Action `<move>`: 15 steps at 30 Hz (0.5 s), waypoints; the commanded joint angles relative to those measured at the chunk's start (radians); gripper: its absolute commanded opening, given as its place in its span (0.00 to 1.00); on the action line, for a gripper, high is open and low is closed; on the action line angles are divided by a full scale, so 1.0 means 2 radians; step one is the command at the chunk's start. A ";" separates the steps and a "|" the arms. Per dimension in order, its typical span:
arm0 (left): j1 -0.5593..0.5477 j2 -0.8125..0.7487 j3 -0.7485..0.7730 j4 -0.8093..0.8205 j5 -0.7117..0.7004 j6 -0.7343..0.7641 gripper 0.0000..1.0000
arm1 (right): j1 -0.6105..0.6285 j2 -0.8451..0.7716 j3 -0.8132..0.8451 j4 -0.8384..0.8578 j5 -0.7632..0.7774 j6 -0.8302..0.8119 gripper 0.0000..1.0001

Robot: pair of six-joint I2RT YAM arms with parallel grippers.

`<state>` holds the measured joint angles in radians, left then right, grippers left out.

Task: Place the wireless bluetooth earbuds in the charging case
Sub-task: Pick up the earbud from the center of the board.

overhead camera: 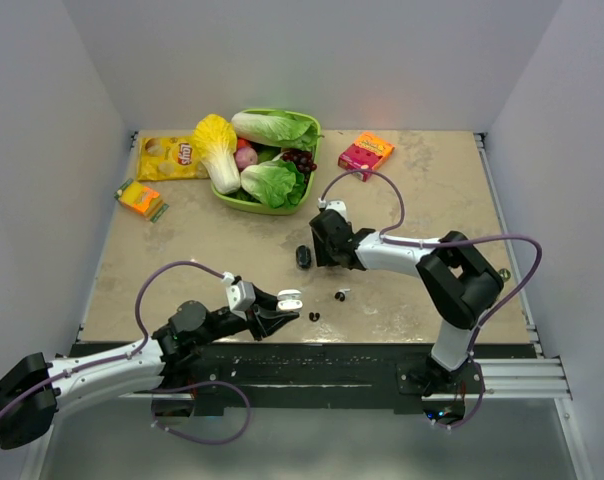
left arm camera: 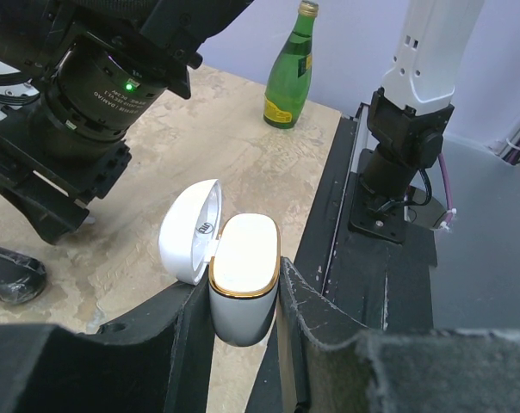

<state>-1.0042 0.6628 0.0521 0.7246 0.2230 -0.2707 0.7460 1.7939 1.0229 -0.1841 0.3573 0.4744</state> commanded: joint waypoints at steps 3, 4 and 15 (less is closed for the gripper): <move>-0.004 -0.006 -0.011 0.031 0.001 -0.007 0.00 | 0.001 -0.018 0.019 -0.045 0.015 -0.032 0.56; -0.004 -0.006 -0.013 0.032 0.001 -0.007 0.00 | 0.003 -0.024 0.019 -0.048 0.015 -0.044 0.56; -0.005 0.006 -0.011 0.043 0.006 -0.011 0.00 | 0.009 -0.036 0.010 -0.041 -0.018 -0.086 0.53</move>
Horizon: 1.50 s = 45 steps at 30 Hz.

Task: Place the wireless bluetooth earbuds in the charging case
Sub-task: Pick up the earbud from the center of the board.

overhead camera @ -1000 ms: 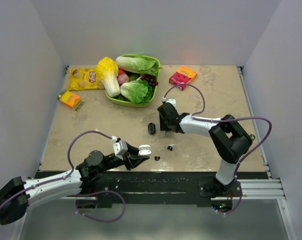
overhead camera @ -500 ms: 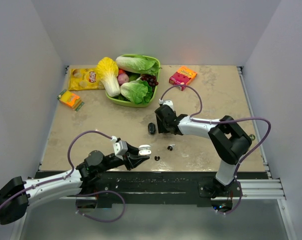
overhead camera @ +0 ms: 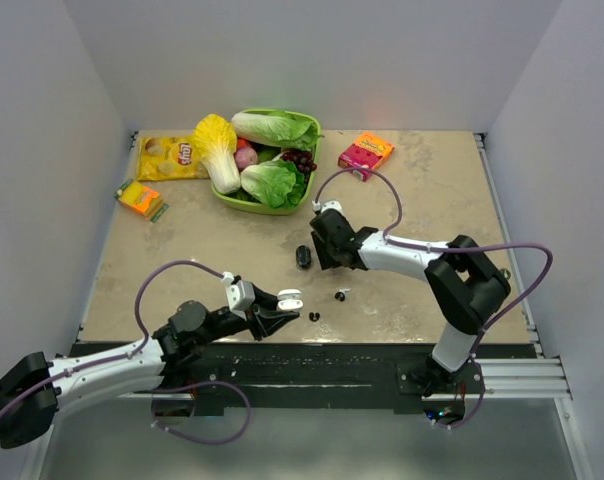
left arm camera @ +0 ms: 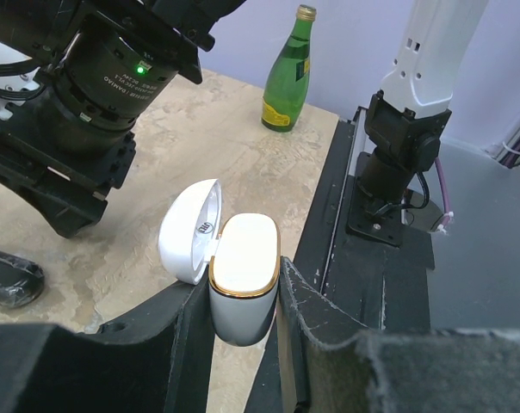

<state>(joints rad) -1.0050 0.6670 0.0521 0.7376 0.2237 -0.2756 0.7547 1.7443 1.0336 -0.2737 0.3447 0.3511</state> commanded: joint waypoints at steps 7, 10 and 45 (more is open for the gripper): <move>-0.006 0.001 -0.011 0.031 0.002 -0.009 0.00 | 0.006 -0.018 0.005 0.001 -0.003 -0.019 0.53; -0.006 0.000 -0.011 0.030 0.002 -0.008 0.00 | 0.007 -0.059 -0.020 0.009 0.002 -0.006 0.53; -0.010 0.022 -0.007 0.042 0.001 -0.012 0.00 | -0.060 -0.030 -0.072 0.101 -0.079 0.018 0.00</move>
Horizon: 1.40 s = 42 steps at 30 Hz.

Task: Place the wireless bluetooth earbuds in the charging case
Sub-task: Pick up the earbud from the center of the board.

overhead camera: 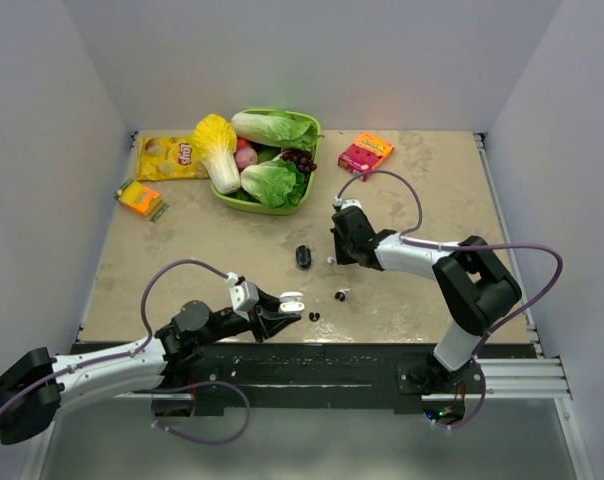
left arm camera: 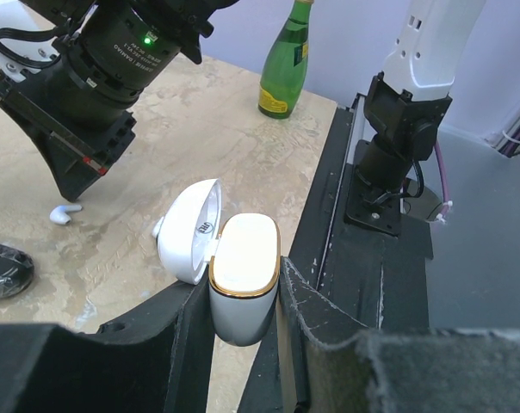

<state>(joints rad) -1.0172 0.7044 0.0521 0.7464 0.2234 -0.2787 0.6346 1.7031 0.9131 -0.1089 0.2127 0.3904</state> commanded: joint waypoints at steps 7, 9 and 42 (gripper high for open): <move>-0.006 0.008 -0.009 0.043 0.000 -0.011 0.00 | 0.002 -0.019 -0.029 0.020 -0.027 0.003 0.00; -0.006 0.011 -0.009 0.046 0.000 -0.012 0.00 | 0.004 -0.019 -0.033 0.021 -0.029 0.004 0.00; -0.011 0.017 -0.005 0.052 -0.006 -0.010 0.00 | 0.029 -0.023 0.060 -0.066 -0.035 0.111 0.47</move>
<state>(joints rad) -1.0309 0.7322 0.0521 0.7799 0.2150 -0.2962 0.6918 1.6039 1.0130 -0.2432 0.2008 0.5053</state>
